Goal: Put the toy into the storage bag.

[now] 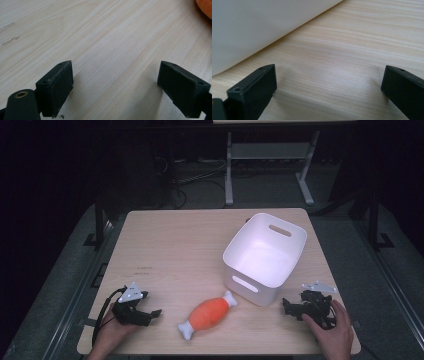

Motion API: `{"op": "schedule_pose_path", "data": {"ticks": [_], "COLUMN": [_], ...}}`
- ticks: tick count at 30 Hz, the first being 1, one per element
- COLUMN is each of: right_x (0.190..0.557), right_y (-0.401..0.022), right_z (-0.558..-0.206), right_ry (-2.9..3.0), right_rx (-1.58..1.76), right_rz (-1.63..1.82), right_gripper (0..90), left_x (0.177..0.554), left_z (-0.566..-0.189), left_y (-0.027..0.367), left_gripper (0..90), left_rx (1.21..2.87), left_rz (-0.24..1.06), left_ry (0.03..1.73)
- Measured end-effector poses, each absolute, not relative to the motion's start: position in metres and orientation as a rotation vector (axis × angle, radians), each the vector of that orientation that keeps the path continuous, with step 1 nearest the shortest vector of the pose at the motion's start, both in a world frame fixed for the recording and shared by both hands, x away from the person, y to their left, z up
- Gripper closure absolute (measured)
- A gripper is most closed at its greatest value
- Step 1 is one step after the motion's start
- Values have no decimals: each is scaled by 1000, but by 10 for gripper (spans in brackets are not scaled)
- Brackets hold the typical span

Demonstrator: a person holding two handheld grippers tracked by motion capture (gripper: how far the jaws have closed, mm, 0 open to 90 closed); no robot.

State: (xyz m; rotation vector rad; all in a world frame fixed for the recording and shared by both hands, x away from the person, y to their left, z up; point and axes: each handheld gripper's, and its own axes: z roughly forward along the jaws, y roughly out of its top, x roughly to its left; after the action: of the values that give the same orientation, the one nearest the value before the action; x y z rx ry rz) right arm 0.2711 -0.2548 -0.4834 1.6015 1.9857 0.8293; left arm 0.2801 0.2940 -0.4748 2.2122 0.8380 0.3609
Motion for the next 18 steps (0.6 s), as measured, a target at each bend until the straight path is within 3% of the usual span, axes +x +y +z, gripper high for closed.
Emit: {"op": "schedule_pose_path", "data": {"ticks": [18], "right_x": [271], "right_y": [-254], "right_z": [-483], "right_ry": [1978], "right_rx": [1609], "right_rz": [828], "right_gripper": [0], "left_x": [281], "left_z": [-474], "left_y": [294], "left_gripper": [130], "left_rx": [2208], "left_rz": [358], "left_ry": [842]}}
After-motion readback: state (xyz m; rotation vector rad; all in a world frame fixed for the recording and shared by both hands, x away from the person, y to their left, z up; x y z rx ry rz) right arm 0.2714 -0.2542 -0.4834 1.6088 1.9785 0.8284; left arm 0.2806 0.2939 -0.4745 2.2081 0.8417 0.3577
